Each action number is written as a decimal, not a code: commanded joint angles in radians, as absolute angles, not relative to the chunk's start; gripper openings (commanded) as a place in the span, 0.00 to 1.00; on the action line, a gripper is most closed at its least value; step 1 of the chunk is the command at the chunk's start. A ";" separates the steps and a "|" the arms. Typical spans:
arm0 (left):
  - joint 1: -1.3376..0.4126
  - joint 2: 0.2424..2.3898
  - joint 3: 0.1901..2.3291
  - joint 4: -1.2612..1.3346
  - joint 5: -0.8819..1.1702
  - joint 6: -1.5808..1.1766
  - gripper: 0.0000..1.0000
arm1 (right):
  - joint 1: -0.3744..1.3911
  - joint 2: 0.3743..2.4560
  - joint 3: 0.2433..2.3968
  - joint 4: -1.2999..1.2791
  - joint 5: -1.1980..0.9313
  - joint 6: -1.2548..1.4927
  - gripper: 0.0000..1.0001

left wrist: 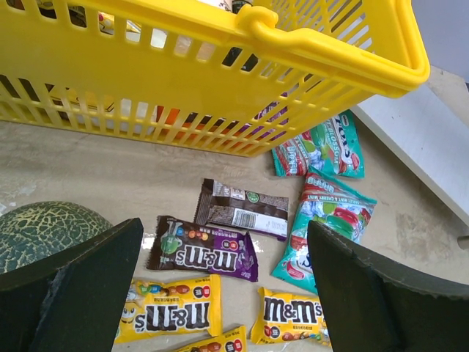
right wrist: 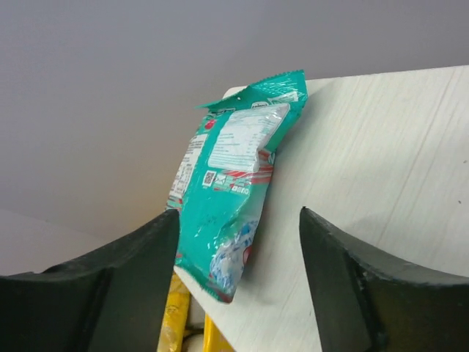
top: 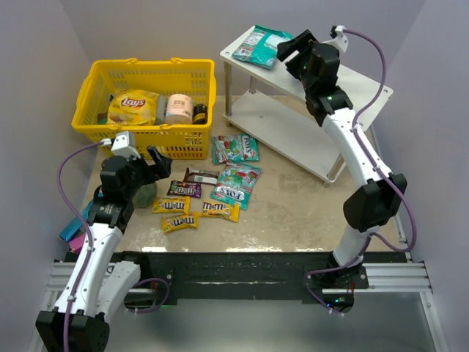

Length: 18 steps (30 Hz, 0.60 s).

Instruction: Place and organize the candy bags onto the shelf

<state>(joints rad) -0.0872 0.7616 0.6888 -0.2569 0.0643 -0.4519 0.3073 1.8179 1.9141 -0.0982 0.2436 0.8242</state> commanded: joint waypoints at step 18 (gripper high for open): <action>-0.081 0.600 0.624 -0.301 0.046 -0.515 1.00 | 0.501 1.126 1.200 -0.183 -0.282 0.405 0.99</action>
<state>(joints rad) -0.0872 0.6098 0.6636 -0.2806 0.0021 -0.5152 0.4004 1.2480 1.3556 -0.1799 -0.2649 0.4580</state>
